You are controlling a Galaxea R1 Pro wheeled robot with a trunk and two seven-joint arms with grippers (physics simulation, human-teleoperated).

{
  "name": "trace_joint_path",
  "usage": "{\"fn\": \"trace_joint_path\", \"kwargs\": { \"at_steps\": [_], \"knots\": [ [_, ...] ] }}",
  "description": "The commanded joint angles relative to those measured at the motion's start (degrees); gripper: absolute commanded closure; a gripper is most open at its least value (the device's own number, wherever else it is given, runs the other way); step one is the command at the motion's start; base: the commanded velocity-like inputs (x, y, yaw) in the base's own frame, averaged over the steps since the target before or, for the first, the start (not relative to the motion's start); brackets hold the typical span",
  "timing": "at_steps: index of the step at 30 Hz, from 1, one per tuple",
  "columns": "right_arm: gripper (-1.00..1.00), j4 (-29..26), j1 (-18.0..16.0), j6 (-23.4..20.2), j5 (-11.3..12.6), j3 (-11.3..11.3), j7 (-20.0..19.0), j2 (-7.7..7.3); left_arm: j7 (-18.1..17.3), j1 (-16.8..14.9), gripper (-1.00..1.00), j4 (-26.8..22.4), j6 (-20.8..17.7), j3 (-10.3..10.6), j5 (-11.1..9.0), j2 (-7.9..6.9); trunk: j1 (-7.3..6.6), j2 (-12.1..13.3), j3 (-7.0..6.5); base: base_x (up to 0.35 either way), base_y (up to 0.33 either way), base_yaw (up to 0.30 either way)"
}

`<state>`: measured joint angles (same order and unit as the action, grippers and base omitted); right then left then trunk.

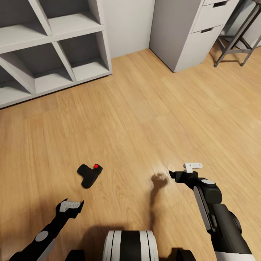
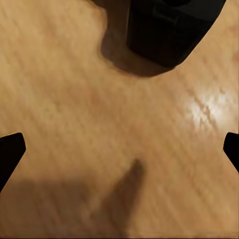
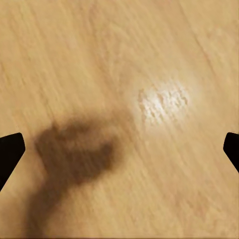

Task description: Attach the digital camera to the camera tripod in the bedroom.

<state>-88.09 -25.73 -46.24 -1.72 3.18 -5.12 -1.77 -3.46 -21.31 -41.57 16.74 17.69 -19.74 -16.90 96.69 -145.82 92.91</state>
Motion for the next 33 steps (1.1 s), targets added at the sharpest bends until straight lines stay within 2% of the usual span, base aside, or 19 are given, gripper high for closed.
{"fn": "trace_joint_path", "kwargs": {
  "at_steps": [1,5,18,33],
  "knots": [
    [-1.00,-0.06,-0.02,-0.27,-0.25,0.07,-0.42,0.01,-0.14,-0.04,-1.00,0.05,0.22,0.26,-0.60,-0.07,0.01,-0.03,0.26,0.000,0.000,0.000],
    [-1.00,-0.06,-0.02,-0.30,-0.35,0.07,-0.42,0.01,-0.15,-0.04,-1.00,0.13,0.22,0.28,-0.53,-0.07,0.12,-0.08,1.14,0.000,0.000,0.000],
    [-1.00,-0.06,-0.02,-0.32,-0.31,0.04,-0.42,0.01,-0.12,-0.04,-1.00,0.12,0.20,0.33,-0.49,-0.05,0.12,-0.08,1.14,0.000,0.000,0.000],
    [-1.00,-0.06,-0.02,-0.27,-0.35,-0.01,-0.42,0.01,-0.04,-0.04,-1.00,-0.66,0.64,0.75,0.61,-0.15,0.12,-0.08,1.14,0.000,0.000,0.000]
  ]
}}
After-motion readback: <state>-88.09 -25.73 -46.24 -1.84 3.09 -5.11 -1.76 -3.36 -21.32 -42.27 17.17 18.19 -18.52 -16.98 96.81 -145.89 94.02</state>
